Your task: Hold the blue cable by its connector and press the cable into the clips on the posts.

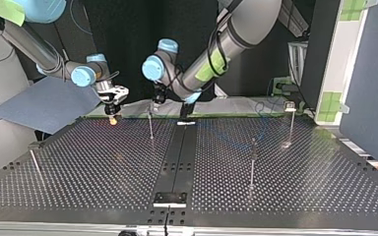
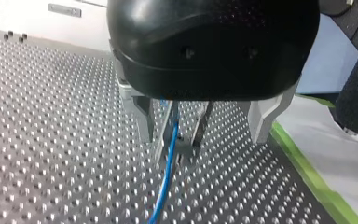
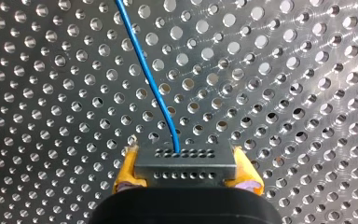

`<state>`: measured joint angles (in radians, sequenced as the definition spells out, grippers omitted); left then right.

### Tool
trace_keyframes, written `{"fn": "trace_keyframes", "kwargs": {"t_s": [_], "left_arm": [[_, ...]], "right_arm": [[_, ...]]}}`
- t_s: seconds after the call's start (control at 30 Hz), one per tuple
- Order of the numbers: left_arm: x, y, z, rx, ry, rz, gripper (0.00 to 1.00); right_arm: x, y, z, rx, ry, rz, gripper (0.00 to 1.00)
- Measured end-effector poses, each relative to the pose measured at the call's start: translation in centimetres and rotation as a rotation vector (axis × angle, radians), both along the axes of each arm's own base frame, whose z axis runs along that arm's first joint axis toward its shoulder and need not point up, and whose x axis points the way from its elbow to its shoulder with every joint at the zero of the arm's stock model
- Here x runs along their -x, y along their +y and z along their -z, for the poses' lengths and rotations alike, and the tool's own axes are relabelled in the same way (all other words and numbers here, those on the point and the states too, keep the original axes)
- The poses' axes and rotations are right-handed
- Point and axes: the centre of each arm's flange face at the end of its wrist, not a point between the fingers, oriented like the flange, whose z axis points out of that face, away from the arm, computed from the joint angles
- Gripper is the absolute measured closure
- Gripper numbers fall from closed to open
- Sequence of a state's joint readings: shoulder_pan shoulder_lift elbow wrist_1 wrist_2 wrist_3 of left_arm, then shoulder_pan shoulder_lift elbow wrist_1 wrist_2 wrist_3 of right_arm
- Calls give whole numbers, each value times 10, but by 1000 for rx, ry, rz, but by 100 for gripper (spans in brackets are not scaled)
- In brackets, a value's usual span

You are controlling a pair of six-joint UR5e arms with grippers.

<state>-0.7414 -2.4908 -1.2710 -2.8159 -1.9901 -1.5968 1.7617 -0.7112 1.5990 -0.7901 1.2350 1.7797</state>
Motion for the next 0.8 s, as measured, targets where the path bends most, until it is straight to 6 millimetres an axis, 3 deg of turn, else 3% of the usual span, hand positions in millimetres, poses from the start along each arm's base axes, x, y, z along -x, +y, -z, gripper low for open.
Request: {"fn": "trace_keyframes", "kwargs": {"t_s": [0.33, 0.8], "left_arm": [[19, -15, 0, 1, -2, 27, 0], [22, -17, 0, 29, 9, 27, 0]], "right_arm": [[0, 0, 0, -1, 0, 0, 100], [0, 0, 1, -3, 0, 0, 100]]}}
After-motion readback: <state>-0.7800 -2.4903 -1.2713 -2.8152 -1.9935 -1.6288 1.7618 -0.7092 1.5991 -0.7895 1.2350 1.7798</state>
